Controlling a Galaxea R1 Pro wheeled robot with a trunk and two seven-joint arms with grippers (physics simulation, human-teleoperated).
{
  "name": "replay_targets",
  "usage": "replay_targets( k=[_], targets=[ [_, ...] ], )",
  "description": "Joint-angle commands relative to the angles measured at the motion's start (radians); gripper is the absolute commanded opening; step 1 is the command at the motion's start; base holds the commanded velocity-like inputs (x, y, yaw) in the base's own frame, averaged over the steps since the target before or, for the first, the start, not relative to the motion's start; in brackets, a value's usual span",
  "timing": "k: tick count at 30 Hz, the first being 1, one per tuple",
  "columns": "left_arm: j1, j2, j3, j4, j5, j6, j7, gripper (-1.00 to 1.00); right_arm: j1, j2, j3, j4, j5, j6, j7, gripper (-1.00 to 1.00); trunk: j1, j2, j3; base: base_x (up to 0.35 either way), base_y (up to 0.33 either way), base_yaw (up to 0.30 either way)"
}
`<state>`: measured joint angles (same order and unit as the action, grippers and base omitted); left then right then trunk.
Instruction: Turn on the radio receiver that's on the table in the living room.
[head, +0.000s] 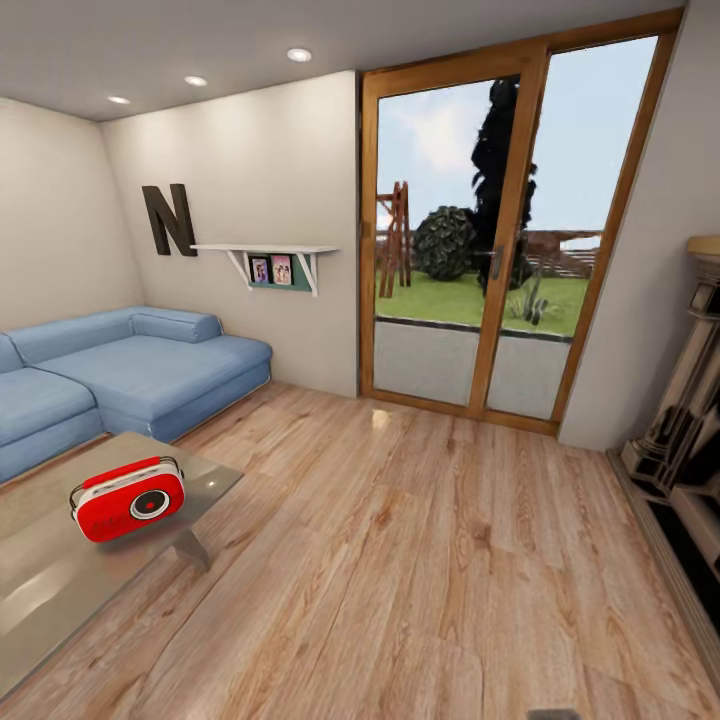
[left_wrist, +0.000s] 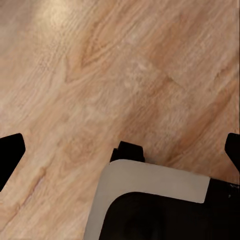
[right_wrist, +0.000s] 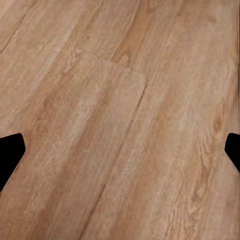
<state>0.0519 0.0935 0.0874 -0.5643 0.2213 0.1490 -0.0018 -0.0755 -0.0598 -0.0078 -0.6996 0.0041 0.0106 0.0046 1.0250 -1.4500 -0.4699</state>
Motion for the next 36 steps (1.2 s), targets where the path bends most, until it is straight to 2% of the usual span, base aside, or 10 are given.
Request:
replay_targets(
  k=[1,3,4,9,16,19,20,23,24,36],
  targets=[
    [0.0,0.0,0.0,-0.042,0.0,0.024,0.001,1.0,0.0,0.0,0.0,-0.026,0.0,0.001,-0.001,1.0,0.0,0.0,0.0,0.0,0.0,0.0],
    [0.0,0.0,0.0,-0.122,0.0,0.07,0.001,1.0,0.0,0.0,0.0,-0.076,-0.002,0.004,-0.001,1.0,0.0,0.0,0.0,0.0,0.0,0.0],
    [0.0,0.0,0.001,-0.257,-0.001,0.164,0.002,1.0,0.0,0.0,0.0,-0.155,-0.006,0.024,-0.001,1.0,0.0,0.0,0.0,0.0,0.0,0.0],
    [0.0,-0.004,0.002,-0.605,-0.005,0.455,0.004,1.0,0.0,0.0,-0.002,-0.411,-0.013,0.268,-0.002,1.0,0.0,0.0,0.0,0.0,0.0,0.0],
    [0.0,-0.002,0.011,-0.823,-0.005,0.51,0.01,1.0,-0.006,0.001,-0.004,-0.563,-0.016,0.325,-0.006,1.0,0.0,0.0,0.0,0.0,0.0,0.0],
    [-0.026,-0.005,0.023,-0.897,-0.003,0.517,0.028,1.0,-0.064,0.001,-0.005,-0.576,-0.027,0.336,-0.009,1.0,0.0,0.0,0.0,0.0,0.0,0.0],
    [-0.167,-0.013,0.026,-0.859,-0.002,0.564,0.058,1.0,-0.188,0.001,-0.005,-0.533,-0.091,0.433,-0.049,1.0,0.0,0.0,0.0,0.0,0.0,0.0],
    [-0.303,-0.035,0.027,-0.763,-0.002,0.58,0.061,1.0,-0.242,0.001,-0.005,-0.525,-0.139,0.453,-0.072,1.0,0.0,0.0,0.0,0.0,0.0,0.0],
    [-0.429,-0.095,0.027,-0.628,0.001,0.575,0.064,1.0,-0.296,0.001,-0.005,-0.518,-0.164,0.453,-0.08,1.0,0.0,0.0,0.0,0.0,0.0,0.0],
    [-0.461,-0.16,0.028,-0.597,0.004,0.538,0.055,1.0,-0.31,0.001,-0.006,-0.524,-0.162,0.424,-0.076,1.0,0.0,0.0,0.0,0.0,0.0,0.0]
  ],
)
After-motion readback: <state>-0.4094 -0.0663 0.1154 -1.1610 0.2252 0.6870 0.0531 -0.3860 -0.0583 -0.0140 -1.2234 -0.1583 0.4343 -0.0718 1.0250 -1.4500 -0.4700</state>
